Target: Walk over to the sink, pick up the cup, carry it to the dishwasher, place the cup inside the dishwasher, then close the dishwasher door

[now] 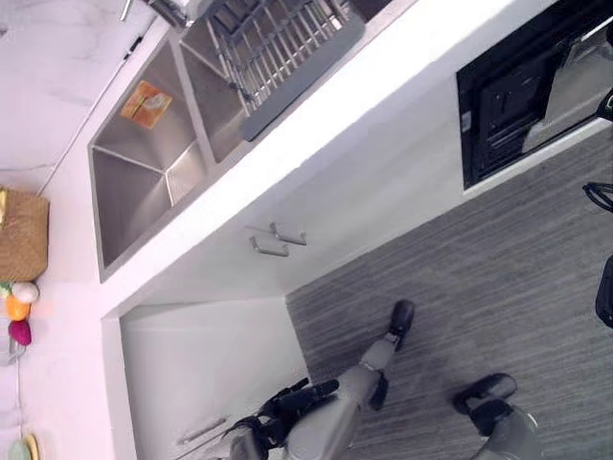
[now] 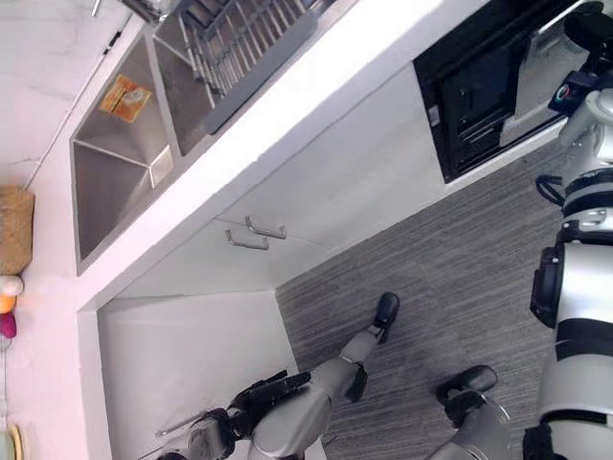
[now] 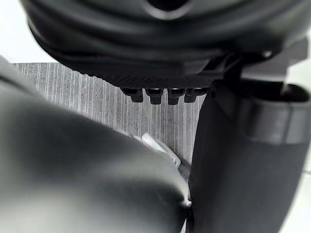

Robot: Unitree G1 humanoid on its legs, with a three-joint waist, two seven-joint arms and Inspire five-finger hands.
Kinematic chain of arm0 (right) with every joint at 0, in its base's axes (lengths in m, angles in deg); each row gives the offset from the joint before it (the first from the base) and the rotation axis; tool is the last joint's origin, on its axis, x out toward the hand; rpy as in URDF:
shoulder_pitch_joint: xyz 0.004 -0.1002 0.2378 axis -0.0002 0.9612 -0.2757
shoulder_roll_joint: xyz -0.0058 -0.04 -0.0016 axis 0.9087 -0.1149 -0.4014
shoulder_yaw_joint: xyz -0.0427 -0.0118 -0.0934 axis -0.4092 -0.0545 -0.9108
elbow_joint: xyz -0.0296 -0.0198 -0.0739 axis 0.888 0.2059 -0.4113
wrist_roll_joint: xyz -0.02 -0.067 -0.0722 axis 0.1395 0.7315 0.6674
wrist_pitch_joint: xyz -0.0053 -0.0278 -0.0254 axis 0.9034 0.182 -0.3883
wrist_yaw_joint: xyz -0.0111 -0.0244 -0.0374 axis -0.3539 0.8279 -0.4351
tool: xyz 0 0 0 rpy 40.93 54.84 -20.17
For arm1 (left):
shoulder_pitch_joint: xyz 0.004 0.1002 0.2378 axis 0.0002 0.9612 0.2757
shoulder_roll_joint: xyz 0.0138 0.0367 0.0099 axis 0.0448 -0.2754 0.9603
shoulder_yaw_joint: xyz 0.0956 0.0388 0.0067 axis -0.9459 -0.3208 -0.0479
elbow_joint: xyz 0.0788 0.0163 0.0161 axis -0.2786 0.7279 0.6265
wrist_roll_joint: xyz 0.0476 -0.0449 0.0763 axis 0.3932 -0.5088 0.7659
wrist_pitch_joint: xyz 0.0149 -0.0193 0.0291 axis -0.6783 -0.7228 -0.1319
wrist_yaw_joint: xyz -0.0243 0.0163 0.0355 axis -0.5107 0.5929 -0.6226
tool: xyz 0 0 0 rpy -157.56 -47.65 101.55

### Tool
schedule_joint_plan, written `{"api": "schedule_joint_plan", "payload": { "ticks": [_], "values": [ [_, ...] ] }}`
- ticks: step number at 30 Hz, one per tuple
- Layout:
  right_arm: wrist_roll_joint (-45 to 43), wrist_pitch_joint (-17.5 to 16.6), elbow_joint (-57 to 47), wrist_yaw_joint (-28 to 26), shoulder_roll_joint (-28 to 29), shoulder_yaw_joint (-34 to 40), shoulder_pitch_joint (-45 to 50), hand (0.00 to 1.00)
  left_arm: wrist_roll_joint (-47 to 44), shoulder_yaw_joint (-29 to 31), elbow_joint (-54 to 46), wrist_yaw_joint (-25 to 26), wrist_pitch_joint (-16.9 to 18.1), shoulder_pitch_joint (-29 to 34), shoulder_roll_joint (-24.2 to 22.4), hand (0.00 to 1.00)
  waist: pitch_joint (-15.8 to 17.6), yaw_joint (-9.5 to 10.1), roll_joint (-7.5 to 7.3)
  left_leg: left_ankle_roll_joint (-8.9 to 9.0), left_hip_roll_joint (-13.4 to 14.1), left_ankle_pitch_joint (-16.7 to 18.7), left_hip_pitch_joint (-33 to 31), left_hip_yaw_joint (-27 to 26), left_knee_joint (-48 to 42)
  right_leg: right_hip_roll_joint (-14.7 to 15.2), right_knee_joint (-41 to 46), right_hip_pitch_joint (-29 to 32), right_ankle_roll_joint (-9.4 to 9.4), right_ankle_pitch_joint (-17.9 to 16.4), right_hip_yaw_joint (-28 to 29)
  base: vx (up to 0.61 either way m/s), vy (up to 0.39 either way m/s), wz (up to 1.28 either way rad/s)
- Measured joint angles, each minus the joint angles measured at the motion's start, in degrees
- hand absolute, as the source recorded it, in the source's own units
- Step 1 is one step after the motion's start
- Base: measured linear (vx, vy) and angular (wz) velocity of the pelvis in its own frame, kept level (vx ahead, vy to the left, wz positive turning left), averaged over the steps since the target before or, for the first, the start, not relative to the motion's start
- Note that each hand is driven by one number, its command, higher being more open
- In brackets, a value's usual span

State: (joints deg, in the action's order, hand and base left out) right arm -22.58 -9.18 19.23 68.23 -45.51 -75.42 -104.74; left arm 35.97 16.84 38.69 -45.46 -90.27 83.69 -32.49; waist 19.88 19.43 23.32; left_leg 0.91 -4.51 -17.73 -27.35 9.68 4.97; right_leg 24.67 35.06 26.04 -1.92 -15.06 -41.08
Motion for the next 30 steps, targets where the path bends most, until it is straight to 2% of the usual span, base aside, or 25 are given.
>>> {"api": "schedule_joint_plan", "payload": {
  "ticks": [1, 2, 9, 12, 13, 14, 15, 18, 19, 21, 26, 30],
  "values": [
    [0.15, 0.0, 0.4, 0.01, -0.03, -0.04, -0.03, 0.0, 0.09, 0.01, -0.42, 0.0, 0.09, 0.24, 0.0, 1.0, 0.0, 0.0, 0.0, 0.02, -0.04, 0.02, 0.09, 0.28, 0.0, 0.0, -0.05, -0.26, -0.04, -0.03, -0.26, -0.04, -0.064, 0.16],
    [0.19, 0.0, 1.08, -0.1, -0.31, -0.1, -0.03, 1.0, 0.26, 0.01, -0.53, -0.07, 0.27, 0.44, 0.0, 1.0, 0.0, -0.01, 0.0, 0.04, -0.14, 0.04, 0.26, 0.56, 0.0, 0.03, -0.21, -0.62, -0.08, -0.05, -0.51, -0.06, -0.067, 0.1],
    [2.26, -0.06, 2.27, -0.65, -0.28, -1.16, -0.02, 1.0, 2.24, 1.8, -0.97, -1.34, 1.88, 1.73, 0.0, 1.0, 0.07, -0.14, -0.1, 0.09, 0.51, 0.14, 1.01, 0.6, -0.01, -0.72, -0.76, -1.91, -0.18, -0.02, -1.19, -0.06, -0.077, 0.01],
    [2.38, -1.98, 3.08, -1.15, 1.35, -0.24, 1.64, 1.0, 2.24, 3.44, -1.23, -2.13, 3.36, 3.21, 0.1, 1.0, 0.67, -0.79, -0.84, 0.37, 1.53, 0.76, 2.31, 0.17, -0.01, -2.13, -2.06, -3.4, -0.12, 0.16, -1.09, -0.05, -0.112, -0.12],
    [2.19, -4.23, 2.19, -2.42, 3.06, 2.82, 4.59, 1.0, 2.14, 4.46, -1.52, -2.18, 3.89, 3.89, 0.26, 1.0, 1.45, -1.45, -1.81, 0.47, 2.11, 1.2, 3.42, -0.78, -0.01, -2.86, -2.81, -4.5, -0.1, 0.2, -0.84, -0.04, -0.104, -0.17],
    [1.85, -5.11, 1.16, -2.89, 3.77, 4.29, 6.29, 1.0, 2.1, 4.89, -1.54, -2.16, 3.97, 3.92, 0.31, 1.0, 1.83, -1.6, -2.29, 0.5, 2.35, 1.38, 3.93, -1.28, -0.01, -3.21, -3.13, -4.97, -0.09, 0.21, -0.6, -0.04, -0.122, -0.28],
    [1.23, -7.31, -1.54, -3.76, 5.56, 7.86, 10.24, 1.0, 1.79, 5.82, -1.99, -2.08, 3.99, 3.99, 0.57, 1.0, 2.86, -2.16, -3.6, 0.73, 2.89, 1.85, 4.91, -2.13, -0.01, -3.92, -3.82, -5.69, 0.03, 0.35, 0.0, -0.02, -0.098, -0.24],
    [-1.85, -12.6, -7.66, -7.53, 11.44, 15.62, 22.16, 1.0, 0.33, 7.75, -3.75, -1.18, 3.28, 4.49, 1.33, 1.0, 5.48, -5.64, -7.05, 0.92, 3.95, 2.6, 7.0, -3.75, -0.01, -5.66, -6.25, -8.21, -0.04, 0.9, 0.33, -0.01, -0.085, -0.18],
    [-2.91, -13.41, -8.05, -8.19, 12.77, 16.94, 24.65, 1.0, -0.28, 8.12, -3.87, -0.89, 3.12, 4.51, 1.33, 1.0, 5.94, -6.3, -7.68, 0.81, 4.09, 2.76, 7.57, -4.49, -0.01, -5.9, -6.71, -8.82, -0.13, 1.05, 0.48, 0.01, -0.055, -0.2],
    [-3.53, -15.26, -7.79, -10.89, 18.44, 21.91, 35.54, 1.0, -1.29, 9.58, -4.82, -0.24, 1.88, 4.56, 1.32, 1.0, 7.36, -8.83, -9.66, 0.67, 4.55, 3.69, 10.02, -6.83, -0.01, -7.08, -8.9, -11.65, -0.58, 1.92, 1.18, 0.02, -0.033, -0.22],
    [-2.85, -14.48, 0.05, -16.7, 30.72, 31.25, 54.95, 1.0, -1.6, 12.23, -4.99, 2.07, 0.99, 4.48, 2.09, 1.0, 8.31, -12.47, -13.08, 0.96, 5.05, 4.99, 14.84, -10.94, 0.0, -8.38, -12.34, -16.44, -1.34, 3.17, 3.3, 0.01, -0.033, -0.26],
    [0.52, -11.44, 2.75, -17.0, 38.39, 37.5, 64.82, 1.0, -1.57, 12.5, -3.12, 2.5, 2.2, 4.43, 3.08, 1.0, 7.33, -13.38, -15.51, 1.01, 5.87, 6.52, 17.93, -13.59, 0.19, -9.59, -14.09, -19.55, -1.78, 3.46, 4.43, -0.04, -0.039, -0.2]
  ]
}}
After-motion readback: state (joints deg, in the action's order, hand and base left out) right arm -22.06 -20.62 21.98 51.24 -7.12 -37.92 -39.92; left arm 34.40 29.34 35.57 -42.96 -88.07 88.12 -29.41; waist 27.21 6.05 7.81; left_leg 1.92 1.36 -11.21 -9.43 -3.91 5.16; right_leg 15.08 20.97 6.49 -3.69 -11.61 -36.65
